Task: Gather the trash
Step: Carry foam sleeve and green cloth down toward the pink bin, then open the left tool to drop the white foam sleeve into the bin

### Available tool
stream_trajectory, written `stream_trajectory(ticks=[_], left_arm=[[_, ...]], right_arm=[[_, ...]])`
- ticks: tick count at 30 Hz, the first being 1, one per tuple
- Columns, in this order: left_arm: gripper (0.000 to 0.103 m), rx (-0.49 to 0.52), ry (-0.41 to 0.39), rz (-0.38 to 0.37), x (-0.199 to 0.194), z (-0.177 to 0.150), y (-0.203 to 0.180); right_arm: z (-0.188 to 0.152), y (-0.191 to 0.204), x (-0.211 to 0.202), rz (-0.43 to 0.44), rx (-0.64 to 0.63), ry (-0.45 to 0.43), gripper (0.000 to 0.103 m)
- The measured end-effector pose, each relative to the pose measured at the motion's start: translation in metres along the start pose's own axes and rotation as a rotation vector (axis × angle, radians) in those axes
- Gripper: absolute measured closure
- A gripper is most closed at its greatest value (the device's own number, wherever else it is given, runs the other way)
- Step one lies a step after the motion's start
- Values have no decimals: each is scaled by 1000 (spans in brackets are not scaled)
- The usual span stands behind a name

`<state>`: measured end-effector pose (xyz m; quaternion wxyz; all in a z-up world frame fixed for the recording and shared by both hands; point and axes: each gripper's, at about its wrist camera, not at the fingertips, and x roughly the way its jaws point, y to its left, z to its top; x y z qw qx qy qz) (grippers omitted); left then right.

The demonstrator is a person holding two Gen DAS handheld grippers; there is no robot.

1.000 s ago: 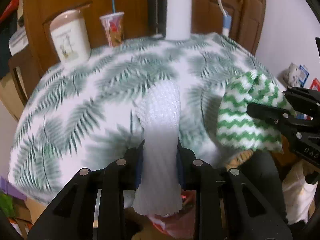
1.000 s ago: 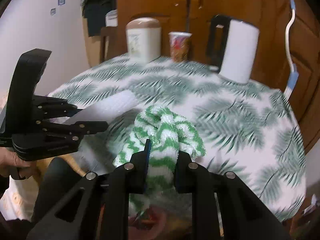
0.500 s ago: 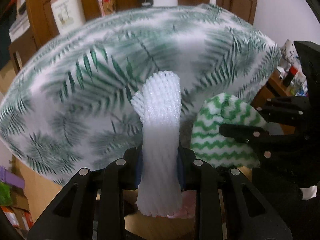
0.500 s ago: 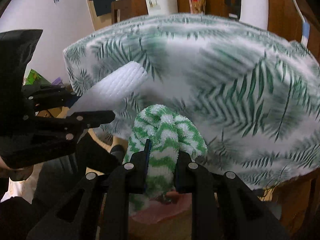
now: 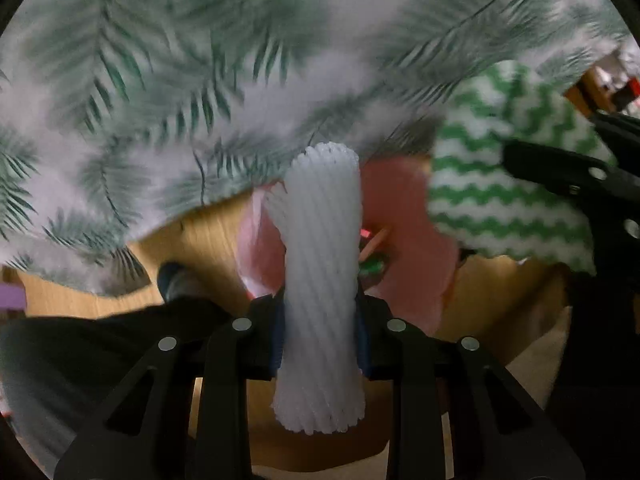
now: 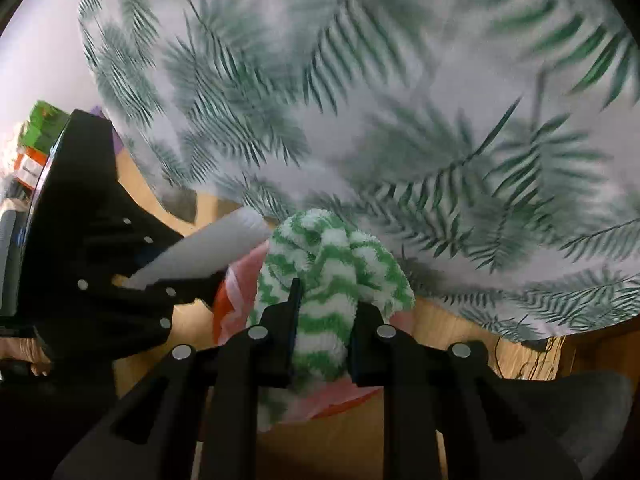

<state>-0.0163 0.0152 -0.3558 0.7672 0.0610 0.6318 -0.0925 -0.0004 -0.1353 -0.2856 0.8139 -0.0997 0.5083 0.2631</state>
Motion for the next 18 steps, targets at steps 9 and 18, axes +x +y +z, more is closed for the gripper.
stream_trajectory(ticks=[9, 18], left_arm=[[76, -22, 75, -14, 36, 1, 9], [74, -5, 138, -33, 64, 13, -1]], right_arm=[[-10, -6, 37, 31, 21, 101, 85], [-13, -6, 52, 36, 28, 159, 85]])
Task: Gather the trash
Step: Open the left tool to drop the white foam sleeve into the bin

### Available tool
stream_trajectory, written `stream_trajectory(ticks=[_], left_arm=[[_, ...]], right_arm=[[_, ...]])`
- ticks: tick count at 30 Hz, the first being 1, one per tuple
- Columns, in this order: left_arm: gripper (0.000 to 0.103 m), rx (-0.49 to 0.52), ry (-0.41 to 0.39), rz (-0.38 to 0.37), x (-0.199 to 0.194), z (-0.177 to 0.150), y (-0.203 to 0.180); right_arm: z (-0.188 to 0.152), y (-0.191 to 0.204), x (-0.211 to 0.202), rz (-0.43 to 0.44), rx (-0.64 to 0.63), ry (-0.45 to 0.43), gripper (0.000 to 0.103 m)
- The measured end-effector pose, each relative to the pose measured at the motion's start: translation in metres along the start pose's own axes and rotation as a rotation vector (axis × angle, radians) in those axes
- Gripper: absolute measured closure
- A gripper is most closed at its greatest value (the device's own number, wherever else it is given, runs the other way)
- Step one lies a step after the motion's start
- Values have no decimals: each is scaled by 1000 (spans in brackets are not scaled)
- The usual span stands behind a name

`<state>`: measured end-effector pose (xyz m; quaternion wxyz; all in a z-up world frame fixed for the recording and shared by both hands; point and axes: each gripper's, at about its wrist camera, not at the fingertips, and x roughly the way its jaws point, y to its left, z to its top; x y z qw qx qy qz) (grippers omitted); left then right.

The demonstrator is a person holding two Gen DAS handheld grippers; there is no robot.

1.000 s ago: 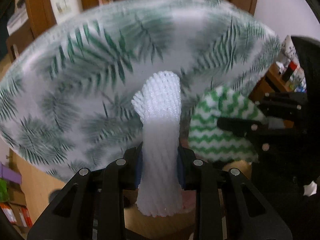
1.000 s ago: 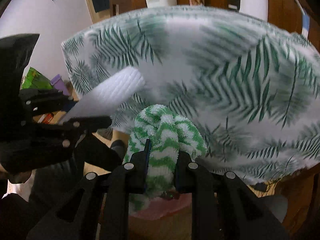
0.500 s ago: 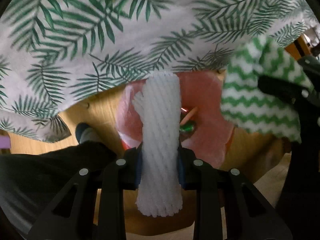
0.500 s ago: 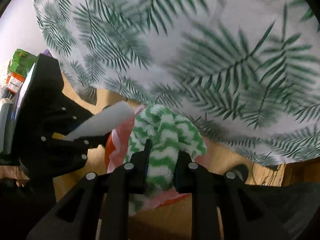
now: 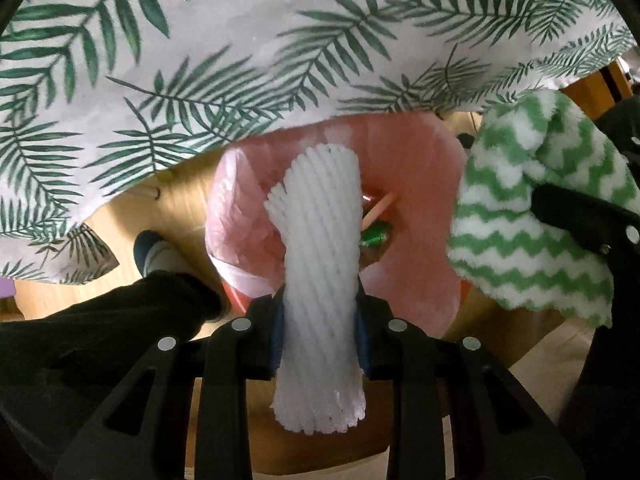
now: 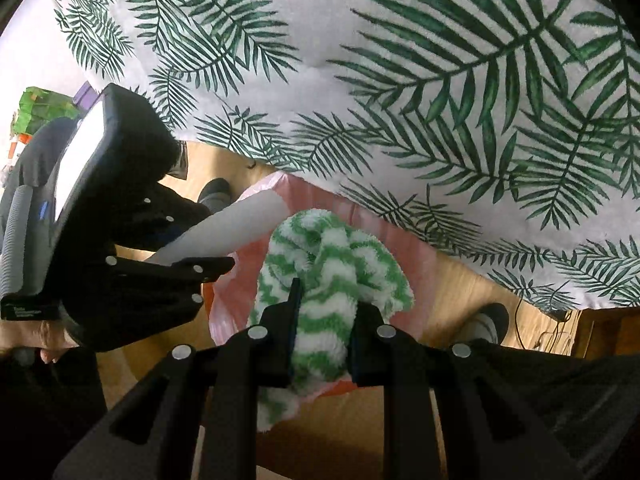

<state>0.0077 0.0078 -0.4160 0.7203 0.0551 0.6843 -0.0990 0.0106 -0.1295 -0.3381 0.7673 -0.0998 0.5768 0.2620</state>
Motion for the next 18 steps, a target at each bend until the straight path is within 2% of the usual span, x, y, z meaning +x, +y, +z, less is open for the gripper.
stream_trajectory(ticks=[18], left_arm=[[73, 23, 15, 22, 7, -2, -7]], right_arm=[[-10, 2, 15, 8, 17, 40, 85]])
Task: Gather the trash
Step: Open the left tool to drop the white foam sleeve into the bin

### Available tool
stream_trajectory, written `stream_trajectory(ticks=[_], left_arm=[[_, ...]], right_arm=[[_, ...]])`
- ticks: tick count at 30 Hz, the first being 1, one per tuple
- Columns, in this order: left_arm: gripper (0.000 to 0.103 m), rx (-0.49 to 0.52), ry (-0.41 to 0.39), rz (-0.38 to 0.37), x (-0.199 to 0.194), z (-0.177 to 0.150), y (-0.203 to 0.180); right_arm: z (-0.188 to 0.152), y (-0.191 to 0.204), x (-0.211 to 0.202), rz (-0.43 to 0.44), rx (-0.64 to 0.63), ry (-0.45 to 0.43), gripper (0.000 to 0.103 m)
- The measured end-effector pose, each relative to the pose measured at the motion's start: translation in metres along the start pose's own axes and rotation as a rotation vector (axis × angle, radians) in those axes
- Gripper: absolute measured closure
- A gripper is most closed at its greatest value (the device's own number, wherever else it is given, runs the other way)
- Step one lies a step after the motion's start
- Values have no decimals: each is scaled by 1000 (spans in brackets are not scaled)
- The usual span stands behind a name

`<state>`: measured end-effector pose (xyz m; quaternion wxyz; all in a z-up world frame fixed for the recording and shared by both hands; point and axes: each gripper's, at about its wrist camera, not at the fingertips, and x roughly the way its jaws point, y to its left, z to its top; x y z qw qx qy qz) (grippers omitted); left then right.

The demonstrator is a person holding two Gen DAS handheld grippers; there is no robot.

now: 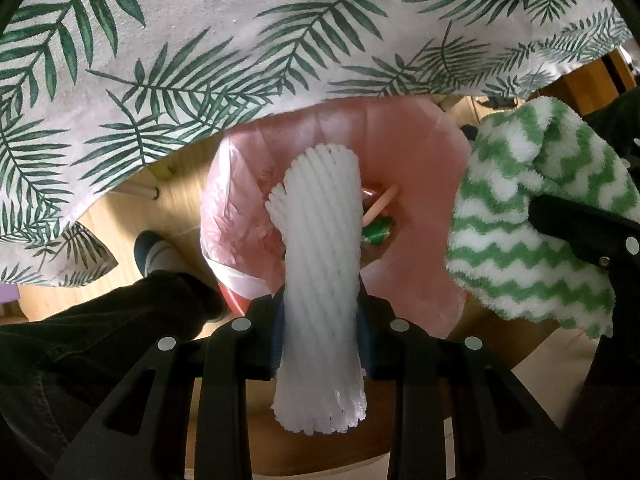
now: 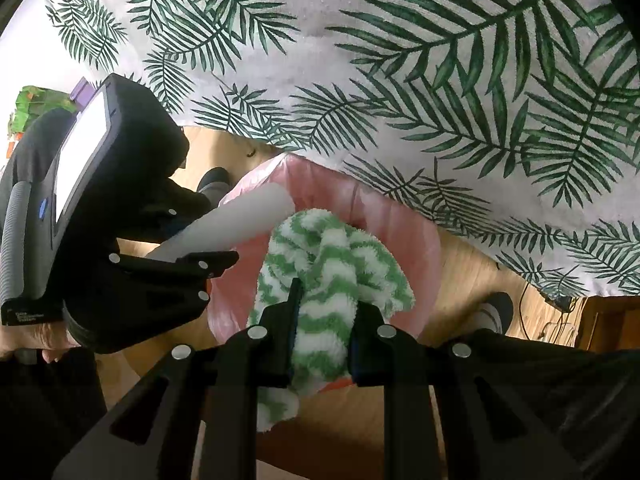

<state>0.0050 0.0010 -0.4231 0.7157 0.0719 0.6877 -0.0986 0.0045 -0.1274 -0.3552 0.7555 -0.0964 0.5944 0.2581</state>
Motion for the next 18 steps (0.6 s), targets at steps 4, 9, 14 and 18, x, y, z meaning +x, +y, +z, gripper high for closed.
stream_trajectory(ticks=[4, 9, 14, 18], left_arm=[[73, 4, 0, 4, -1, -1, -1], [72, 14, 1, 9, -2, 0, -4], [69, 22, 0, 17, -5, 1, -6], [67, 20, -1, 16, -6, 2, -5]], right_arm=[[-1, 0, 2, 3, 1, 3, 85], [-1, -1, 4, 5, 2, 8, 84], [0, -1, 5, 7, 3, 12, 84], [1, -2, 5, 8, 3, 14, 84]])
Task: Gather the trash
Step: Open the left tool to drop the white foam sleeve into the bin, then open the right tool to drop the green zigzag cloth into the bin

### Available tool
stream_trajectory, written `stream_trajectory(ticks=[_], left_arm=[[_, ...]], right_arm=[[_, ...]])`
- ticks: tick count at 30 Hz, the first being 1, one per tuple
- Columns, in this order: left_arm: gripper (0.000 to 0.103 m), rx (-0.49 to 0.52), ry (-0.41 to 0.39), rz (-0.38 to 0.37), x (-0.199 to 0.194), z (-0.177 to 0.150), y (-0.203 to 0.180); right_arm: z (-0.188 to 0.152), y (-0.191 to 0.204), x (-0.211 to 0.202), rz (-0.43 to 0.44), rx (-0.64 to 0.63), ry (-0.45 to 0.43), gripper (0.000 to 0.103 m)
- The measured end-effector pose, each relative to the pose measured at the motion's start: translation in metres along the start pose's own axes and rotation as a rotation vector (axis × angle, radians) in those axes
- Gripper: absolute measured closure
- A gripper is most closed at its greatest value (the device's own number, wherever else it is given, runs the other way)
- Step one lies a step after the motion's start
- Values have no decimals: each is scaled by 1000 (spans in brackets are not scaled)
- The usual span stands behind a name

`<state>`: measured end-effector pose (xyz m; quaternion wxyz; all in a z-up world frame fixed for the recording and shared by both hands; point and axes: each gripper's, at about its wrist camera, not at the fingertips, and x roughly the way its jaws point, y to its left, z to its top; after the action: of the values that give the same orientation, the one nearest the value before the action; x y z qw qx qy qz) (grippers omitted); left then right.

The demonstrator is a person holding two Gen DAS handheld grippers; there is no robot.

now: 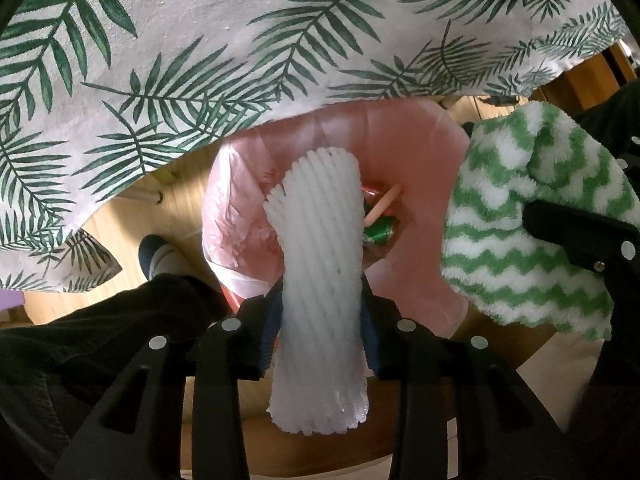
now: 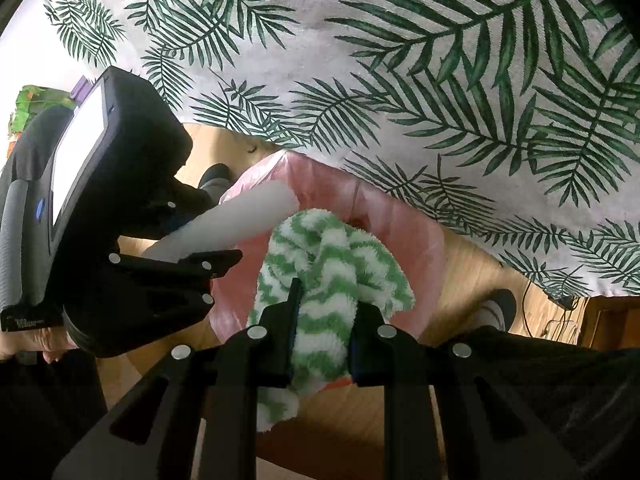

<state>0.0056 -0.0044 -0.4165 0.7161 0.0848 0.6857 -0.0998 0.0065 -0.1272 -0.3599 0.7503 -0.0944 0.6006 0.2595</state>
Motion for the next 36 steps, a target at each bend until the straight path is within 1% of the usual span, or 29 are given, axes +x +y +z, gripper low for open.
stream_trajectory(ticks=[3, 7, 9, 11, 18, 20, 28, 33, 36], left_arm=[[63, 4, -2, 1, -1, 1, -1], [48, 8, -9, 5, -4, 2, -2], [44, 7, -14, 8, -5, 3, -3], [38, 5, -17, 10, -7, 4, -4], [33, -7, -22, 18, -9, 6, -5], [27, -7, -26, 28, -8, 5, 0], [27, -51, -27, 65, -7, 2, 13], [27, -111, -19, 91, -6, 0, 25], [27, -137, -22, 94, -7, 0, 31]], right_arm=[[0, 0, 0, 1, 0, 1, 84], [1, 0, 1, 0, 0, 2, 84], [1, 0, 1, -2, 1, 3, 84], [2, 0, 1, -1, 3, 4, 84], [2, 0, 3, -1, 4, 10, 84], [1, 1, 5, -1, 4, 12, 84], [1, 2, 17, 5, 1, 39, 84], [3, 1, 29, 7, -4, 62, 83], [4, 3, 39, 12, -11, 85, 82]])
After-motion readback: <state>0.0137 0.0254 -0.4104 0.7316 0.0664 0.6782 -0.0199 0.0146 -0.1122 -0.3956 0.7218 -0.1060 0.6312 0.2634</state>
